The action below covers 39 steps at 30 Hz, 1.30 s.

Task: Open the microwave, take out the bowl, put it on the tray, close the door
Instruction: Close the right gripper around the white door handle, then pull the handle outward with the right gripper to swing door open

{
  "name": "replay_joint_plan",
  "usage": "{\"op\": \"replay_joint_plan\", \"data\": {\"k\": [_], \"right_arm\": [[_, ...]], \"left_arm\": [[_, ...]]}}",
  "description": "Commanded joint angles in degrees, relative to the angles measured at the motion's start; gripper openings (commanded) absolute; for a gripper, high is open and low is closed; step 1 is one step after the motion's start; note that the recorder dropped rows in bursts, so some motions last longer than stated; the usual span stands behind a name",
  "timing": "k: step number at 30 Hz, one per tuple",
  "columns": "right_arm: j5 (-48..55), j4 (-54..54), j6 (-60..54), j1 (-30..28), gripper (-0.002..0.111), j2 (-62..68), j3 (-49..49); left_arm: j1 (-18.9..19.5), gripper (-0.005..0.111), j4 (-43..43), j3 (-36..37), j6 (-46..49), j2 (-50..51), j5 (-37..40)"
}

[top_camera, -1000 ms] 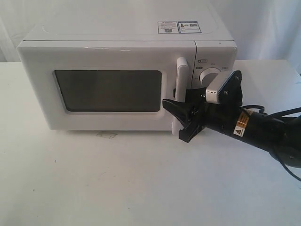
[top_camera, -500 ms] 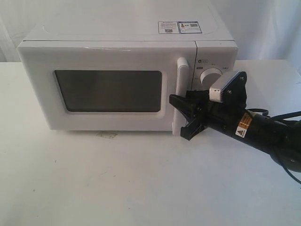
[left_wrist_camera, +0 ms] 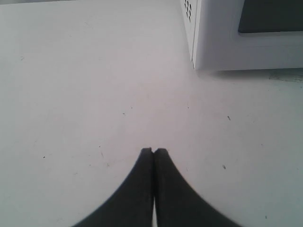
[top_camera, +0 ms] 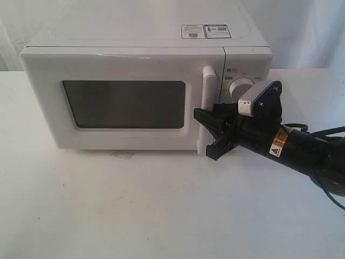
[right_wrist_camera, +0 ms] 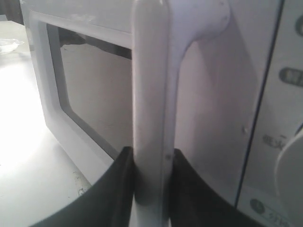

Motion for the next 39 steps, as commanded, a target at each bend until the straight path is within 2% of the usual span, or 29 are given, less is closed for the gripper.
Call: {"op": "replay_joint_plan", "data": {"k": [1, 8, 18, 39], "right_arm": [[-1.3, -13.7, 1.8, 1.9, 0.0, -1.6, 0.8], [-1.3, -13.6, 1.4, 2.4, 0.0, -2.5, 3.1], [-1.3, -13.2, 0.1, 6.1, 0.0, -5.0, 4.7], [-1.3, -12.4, -2.0, 6.9, 0.0, -8.8, 9.1]], "left_arm": [[0.0, 0.0, -0.6, 0.3, 0.2, -0.3, 0.2], [0.0, 0.0, -0.6, 0.3, 0.2, -0.3, 0.2], [0.0, 0.0, -0.6, 0.3, 0.2, -0.3, 0.2], [0.0, 0.0, -0.6, 0.3, 0.2, -0.3, 0.2]]}}
